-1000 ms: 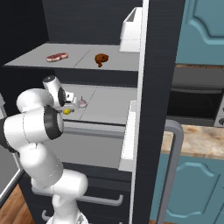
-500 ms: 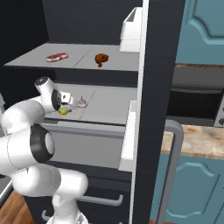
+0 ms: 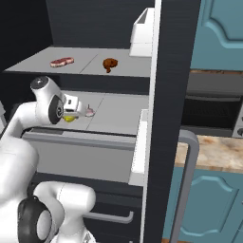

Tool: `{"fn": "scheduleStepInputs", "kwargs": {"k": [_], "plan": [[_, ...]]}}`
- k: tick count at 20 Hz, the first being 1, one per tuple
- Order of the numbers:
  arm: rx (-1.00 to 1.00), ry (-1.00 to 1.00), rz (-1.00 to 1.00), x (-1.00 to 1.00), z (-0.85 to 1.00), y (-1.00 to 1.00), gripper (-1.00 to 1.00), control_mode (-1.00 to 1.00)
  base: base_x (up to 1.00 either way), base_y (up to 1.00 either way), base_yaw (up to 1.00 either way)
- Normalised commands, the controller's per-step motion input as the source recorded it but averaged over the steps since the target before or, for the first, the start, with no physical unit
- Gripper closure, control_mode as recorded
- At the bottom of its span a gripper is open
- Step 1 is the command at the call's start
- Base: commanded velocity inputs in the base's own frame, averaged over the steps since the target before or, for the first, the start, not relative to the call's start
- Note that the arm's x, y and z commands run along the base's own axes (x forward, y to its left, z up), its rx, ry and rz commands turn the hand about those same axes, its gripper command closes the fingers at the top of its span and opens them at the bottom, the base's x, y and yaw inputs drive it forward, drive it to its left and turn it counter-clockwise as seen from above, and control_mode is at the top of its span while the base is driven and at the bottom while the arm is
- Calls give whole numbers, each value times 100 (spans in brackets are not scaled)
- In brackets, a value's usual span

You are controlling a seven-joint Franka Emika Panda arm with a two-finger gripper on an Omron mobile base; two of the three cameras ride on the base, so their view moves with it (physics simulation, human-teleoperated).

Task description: Gather the lemon and garlic from the fridge and place them on a tray on the dining counter. Then gather the chicken drumstick and steak from the fridge and place them on the other tray.

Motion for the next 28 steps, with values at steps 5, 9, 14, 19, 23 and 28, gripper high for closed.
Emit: {"fn": "scheduleStepInputs", "kwargs": {"k": [5, 9, 14, 19, 23, 28], "plan": [[14, -5, -5, -100, 65, -23, 100, -100, 0, 0, 0], [12, -4, -1, -100, 41, -15, 100, -100, 0, 0, 0], [5, -2, -3, -100, 14, -7, 100, -100, 0, 0, 0], [0, 0, 0, -13, 0, 4, 100, -100, 0, 0, 0], [0, -2, 0, -2, 0, 0, 100, 100, -20, 4, -2], [0, 0, 0, 0, 0, 0, 100, 100, -42, 37, -33]]}}
